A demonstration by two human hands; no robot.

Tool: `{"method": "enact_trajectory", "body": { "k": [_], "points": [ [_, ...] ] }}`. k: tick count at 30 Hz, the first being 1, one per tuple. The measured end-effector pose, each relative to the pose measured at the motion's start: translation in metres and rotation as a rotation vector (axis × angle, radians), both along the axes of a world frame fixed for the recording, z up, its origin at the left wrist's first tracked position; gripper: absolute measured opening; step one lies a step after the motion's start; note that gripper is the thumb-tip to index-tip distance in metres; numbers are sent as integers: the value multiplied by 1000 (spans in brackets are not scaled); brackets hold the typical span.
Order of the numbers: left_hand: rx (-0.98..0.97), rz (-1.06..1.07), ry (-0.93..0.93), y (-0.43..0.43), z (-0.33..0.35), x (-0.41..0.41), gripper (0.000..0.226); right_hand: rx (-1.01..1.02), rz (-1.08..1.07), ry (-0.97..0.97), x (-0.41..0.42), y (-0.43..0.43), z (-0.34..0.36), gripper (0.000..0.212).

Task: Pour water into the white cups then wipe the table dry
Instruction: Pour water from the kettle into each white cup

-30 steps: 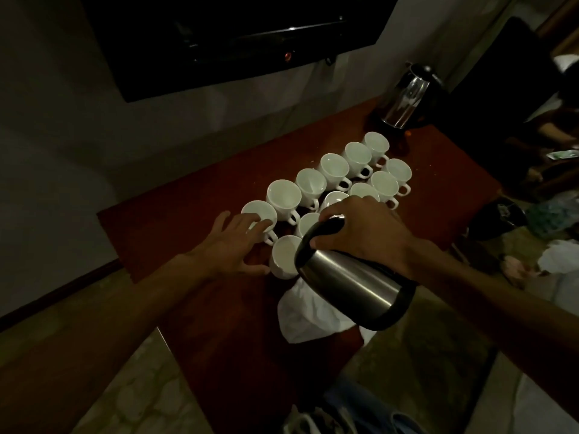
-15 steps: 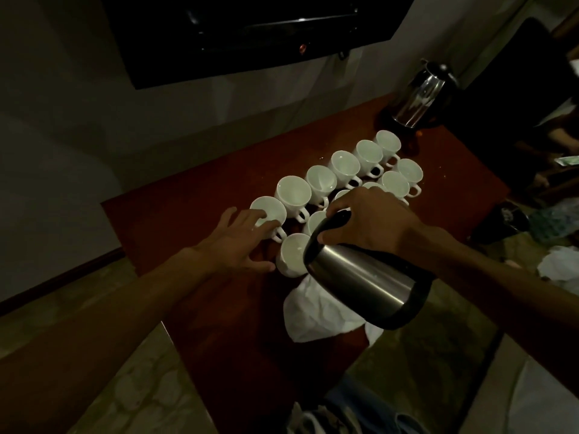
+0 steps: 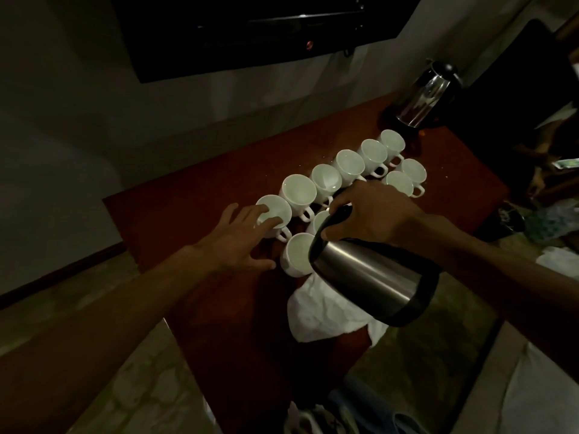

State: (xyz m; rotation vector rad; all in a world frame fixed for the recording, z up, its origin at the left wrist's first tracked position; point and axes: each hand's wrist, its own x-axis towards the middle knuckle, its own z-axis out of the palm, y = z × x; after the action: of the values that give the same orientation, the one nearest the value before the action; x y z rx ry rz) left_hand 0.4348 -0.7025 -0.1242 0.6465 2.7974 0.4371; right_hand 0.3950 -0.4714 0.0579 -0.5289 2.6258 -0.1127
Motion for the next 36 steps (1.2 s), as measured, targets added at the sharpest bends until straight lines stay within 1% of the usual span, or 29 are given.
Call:
{"method": "enact_trajectory", "body": {
  "k": [3,8,13,21,27,31,36],
  "points": [
    [-15,-6,-7,0,2,-1,97,36,4,3,-3,-4,0,41],
    [14,-19,-4,0,2,-1,98,63,23,-14,-7,-12,1,43],
    [10,-11,-11,0,-2,-2,99,123,78,38,-7,-18,-1,50],
    [38,-15,9,0,-2,-1,98,164,161,73,-10,-27,2,48],
    [-13,-9,-28,-3,0,-2,97,185,249,127,-8,-37,-2,54],
    [-5,-4,9,-5,-1,-3,98,181,316,157,-6,-40,-4,55],
    [16,-6,50,-4,-4,-3,97,177,309,155,-7,-39,-3,52]
  ]
}}
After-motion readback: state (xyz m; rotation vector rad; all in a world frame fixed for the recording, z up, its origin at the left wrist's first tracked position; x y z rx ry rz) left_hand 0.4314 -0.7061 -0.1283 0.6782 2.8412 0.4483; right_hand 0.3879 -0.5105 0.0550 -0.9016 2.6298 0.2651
